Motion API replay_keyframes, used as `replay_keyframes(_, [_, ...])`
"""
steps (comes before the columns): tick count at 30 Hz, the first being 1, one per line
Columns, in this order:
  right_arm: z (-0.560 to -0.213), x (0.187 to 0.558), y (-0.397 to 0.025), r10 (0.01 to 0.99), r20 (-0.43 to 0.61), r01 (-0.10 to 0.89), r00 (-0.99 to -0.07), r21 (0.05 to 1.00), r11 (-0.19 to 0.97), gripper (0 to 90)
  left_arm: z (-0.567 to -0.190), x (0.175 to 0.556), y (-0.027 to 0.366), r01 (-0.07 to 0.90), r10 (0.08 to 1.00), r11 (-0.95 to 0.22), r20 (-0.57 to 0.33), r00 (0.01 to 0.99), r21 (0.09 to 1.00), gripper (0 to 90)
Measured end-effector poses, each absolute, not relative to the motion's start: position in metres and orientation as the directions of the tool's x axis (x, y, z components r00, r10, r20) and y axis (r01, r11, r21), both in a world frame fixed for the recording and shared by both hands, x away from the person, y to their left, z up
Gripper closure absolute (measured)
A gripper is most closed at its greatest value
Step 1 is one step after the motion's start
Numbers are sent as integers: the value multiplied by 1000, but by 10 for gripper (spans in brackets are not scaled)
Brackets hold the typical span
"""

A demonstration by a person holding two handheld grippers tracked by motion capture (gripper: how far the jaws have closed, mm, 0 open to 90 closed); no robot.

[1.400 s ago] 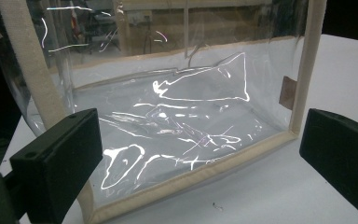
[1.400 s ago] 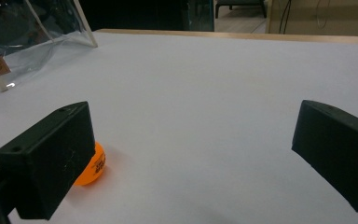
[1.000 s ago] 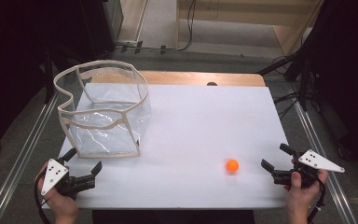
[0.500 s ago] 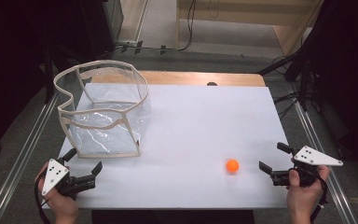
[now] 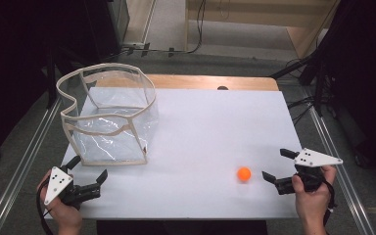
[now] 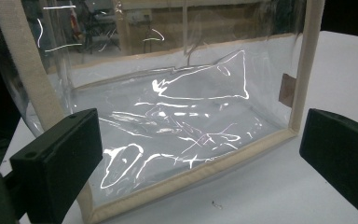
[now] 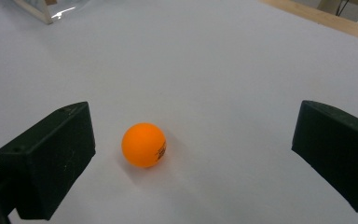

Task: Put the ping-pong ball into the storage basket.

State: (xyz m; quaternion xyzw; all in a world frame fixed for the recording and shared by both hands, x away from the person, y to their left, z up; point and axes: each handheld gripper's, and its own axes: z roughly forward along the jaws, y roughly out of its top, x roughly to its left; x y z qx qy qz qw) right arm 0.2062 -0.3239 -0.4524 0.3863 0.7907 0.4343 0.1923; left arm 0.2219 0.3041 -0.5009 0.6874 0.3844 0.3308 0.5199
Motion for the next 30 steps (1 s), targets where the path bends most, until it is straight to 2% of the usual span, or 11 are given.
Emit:
replay_keyframes(15, [-449, 221, -299, 721, -3, 468, -693, 758, 454, 0, -501, 222, 304, 184, 873, -164, 55, 485, 969, 0])
replay_keyframes(30, [-451, 231, -281, 681, -13, 487, -732, 689, 537, 0, -501, 222, 304, 184, 873, -164, 55, 485, 969, 0])
